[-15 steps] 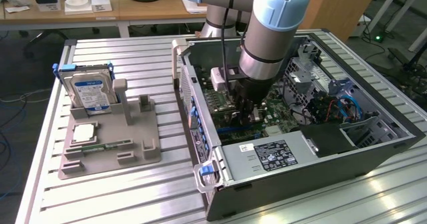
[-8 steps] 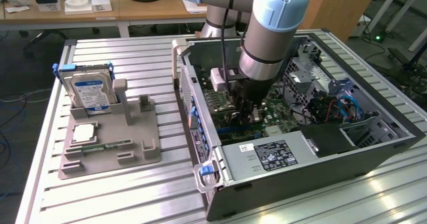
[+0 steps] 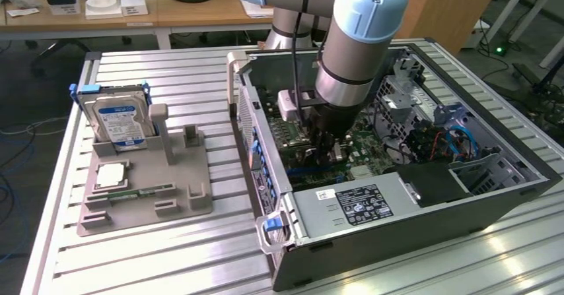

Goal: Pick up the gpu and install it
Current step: 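Insert the gpu into the slot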

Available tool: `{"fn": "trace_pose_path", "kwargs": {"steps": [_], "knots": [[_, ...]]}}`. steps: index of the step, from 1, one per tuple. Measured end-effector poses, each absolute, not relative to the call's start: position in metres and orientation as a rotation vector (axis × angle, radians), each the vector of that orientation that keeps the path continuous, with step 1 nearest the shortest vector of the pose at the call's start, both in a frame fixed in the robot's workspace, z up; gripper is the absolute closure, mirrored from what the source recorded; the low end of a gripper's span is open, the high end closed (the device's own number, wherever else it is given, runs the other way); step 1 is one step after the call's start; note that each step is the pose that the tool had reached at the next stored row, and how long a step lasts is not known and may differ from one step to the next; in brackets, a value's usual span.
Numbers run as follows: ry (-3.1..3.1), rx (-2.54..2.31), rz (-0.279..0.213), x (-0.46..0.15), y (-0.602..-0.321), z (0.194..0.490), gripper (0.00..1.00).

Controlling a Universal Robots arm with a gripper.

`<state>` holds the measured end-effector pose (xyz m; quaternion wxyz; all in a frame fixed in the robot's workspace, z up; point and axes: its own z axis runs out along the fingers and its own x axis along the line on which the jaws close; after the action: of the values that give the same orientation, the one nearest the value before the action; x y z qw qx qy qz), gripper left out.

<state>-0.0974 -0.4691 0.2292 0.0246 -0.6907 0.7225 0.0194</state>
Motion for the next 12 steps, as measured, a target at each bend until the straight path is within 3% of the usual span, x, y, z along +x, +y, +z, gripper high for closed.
{"fn": "trace_pose_path", "kwargs": {"steps": [12], "knots": [[2.236,-2.137,0.060,-0.0978,-0.4692,0.2310,0.72]]}}
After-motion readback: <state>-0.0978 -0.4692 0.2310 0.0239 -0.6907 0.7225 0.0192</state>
